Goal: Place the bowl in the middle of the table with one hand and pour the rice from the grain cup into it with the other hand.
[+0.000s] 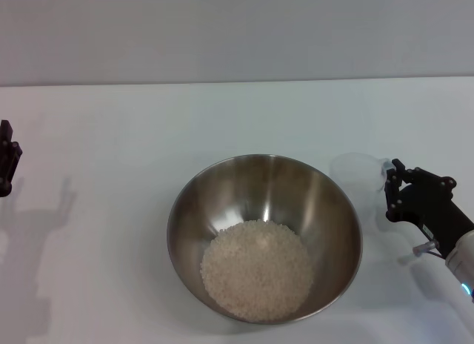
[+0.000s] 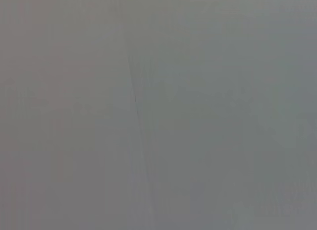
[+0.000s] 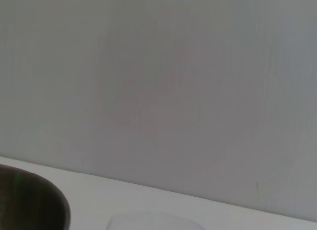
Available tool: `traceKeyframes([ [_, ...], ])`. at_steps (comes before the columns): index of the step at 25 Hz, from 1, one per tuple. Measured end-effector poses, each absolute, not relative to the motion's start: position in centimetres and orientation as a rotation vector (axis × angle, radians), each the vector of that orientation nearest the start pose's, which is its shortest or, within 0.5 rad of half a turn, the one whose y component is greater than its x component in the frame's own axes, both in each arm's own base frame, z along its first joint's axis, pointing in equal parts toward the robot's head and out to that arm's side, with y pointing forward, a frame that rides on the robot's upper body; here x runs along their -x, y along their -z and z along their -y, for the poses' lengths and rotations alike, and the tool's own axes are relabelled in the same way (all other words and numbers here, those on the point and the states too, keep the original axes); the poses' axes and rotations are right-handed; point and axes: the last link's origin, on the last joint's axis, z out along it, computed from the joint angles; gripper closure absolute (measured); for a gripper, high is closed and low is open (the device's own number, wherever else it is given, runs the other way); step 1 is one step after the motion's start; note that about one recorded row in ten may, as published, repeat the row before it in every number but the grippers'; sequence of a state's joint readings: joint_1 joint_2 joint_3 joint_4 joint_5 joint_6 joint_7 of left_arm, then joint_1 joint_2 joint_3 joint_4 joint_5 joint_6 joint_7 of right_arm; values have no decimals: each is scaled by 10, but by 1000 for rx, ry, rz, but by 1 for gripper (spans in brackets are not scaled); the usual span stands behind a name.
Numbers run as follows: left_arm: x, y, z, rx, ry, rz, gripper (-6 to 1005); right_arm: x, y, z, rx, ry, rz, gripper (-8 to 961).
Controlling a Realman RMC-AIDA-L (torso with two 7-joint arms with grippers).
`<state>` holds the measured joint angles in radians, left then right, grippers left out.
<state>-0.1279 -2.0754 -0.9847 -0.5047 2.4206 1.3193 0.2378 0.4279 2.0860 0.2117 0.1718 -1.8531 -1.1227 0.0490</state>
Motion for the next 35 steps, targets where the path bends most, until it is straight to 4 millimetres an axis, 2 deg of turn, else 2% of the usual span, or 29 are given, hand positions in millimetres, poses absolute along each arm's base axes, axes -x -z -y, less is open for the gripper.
traceKeyframes([
  [6, 316, -2, -270, 1411, 642, 276, 189, -330, 63, -300, 1850, -549, -509, 767],
  [11, 316, -1, -270, 1415, 642, 276, 189, -335, 64, -293, 1847, -541, -533, 664],
  [16, 316, -1, -270, 1416, 641, 276, 189, -338, 69, -275, 1849, -561, -557, 561],
  [17, 316, -1, -270, 1416, 641, 276, 189, -340, 68, -265, 1838, -580, -558, 540],
  [18, 316, -1, -269, 1417, 641, 276, 189, -340, 68, -265, 1838, -580, -558, 538],
  [21, 316, -1, -269, 1419, 641, 276, 189, -340, 64, -247, 1793, -633, -555, 532],
  [22, 315, 0, -269, 1423, 643, 275, 189, -342, 58, -236, 1753, -663, -544, 530],
  [23, 315, 0, -269, 1423, 643, 276, 189, -342, 58, -236, 1753, -663, -544, 520],
  [26, 314, 2, -269, 1429, 645, 274, 189, -347, 44, -218, 1658, -697, -529, 489],
  [27, 314, 2, -269, 1431, 646, 274, 189, -352, 29, -205, 1561, -723, -511, 479],
  [28, 314, 2, -269, 1432, 646, 274, 189, -352, 29, -205, 1561, -723, -511, 469],
  [31, 315, 2, -268, 1430, 644, 275, 189, -354, 7, -188, 1410, -767, -469, 438],
  [32, 321, -1, -266, 1421, 627, 285, 189, -356, -2, -181, 1348, -781, -453, 388],
  [35, 321, -1, -268, 1423, 629, 287, 188, -362, -13, -176, 1311, -788, -446, 237],
])
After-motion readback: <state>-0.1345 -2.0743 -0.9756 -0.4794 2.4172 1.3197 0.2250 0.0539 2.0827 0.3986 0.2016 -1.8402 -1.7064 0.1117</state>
